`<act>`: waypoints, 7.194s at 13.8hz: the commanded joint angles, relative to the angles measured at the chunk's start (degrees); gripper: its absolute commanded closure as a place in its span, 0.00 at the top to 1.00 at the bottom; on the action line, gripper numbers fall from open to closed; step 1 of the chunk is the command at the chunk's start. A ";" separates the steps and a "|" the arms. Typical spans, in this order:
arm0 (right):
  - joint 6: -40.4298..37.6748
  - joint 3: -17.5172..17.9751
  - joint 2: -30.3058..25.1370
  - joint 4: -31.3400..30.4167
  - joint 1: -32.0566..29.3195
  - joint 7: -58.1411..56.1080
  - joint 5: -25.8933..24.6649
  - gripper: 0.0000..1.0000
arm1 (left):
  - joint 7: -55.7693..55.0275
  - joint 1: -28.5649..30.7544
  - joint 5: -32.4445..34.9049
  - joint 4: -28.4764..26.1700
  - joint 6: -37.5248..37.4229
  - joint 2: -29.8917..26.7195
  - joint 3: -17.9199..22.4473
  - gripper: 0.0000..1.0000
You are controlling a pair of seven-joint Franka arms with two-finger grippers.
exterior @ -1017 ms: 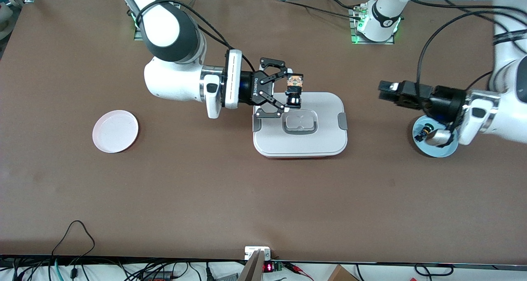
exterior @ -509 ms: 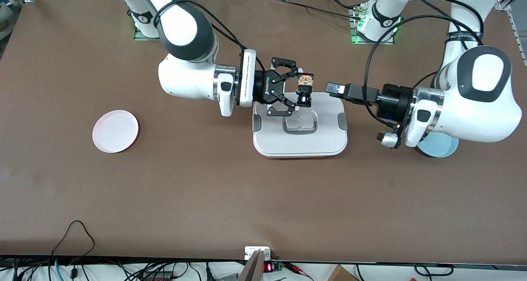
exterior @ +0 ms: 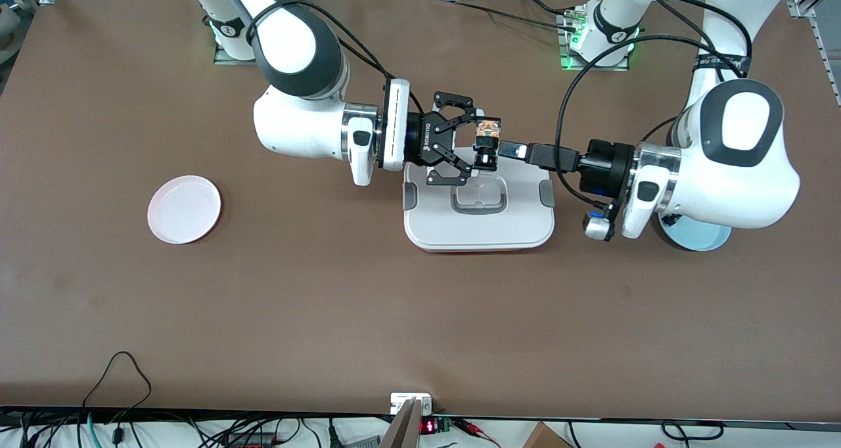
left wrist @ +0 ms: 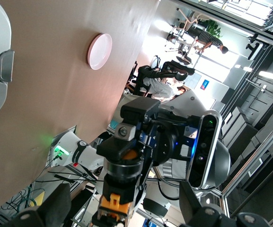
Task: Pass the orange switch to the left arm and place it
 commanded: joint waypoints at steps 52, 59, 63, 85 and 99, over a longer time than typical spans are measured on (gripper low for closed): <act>-23.43 -12.27 -11.05 -16.54 -13.89 0.85 -18.51 1.00 | 23.34 20.03 87.89 -5.39 7.78 6.26 1.19 0.00; -34.00 -20.63 -14.65 -15.13 -14.94 22.78 -37.12 1.00 | 26.94 24.35 91.96 -5.57 19.50 15.14 1.10 0.01; -33.92 -20.64 -15.36 -15.04 -14.68 35.88 -50.22 1.00 | 26.94 25.05 91.96 -5.65 19.59 17.16 1.10 0.06; -41.91 -20.03 -17.03 -3.09 -21.96 95.42 -110.19 1.00 | 40.47 26.55 82.91 -0.21 17.32 6.99 0.40 1.00; -40.95 -8.16 -20.98 -6.25 -36.91 101.57 -105.63 1.00 | 35.68 21.73 81.15 11.06 -1.67 -6.36 -3.91 1.00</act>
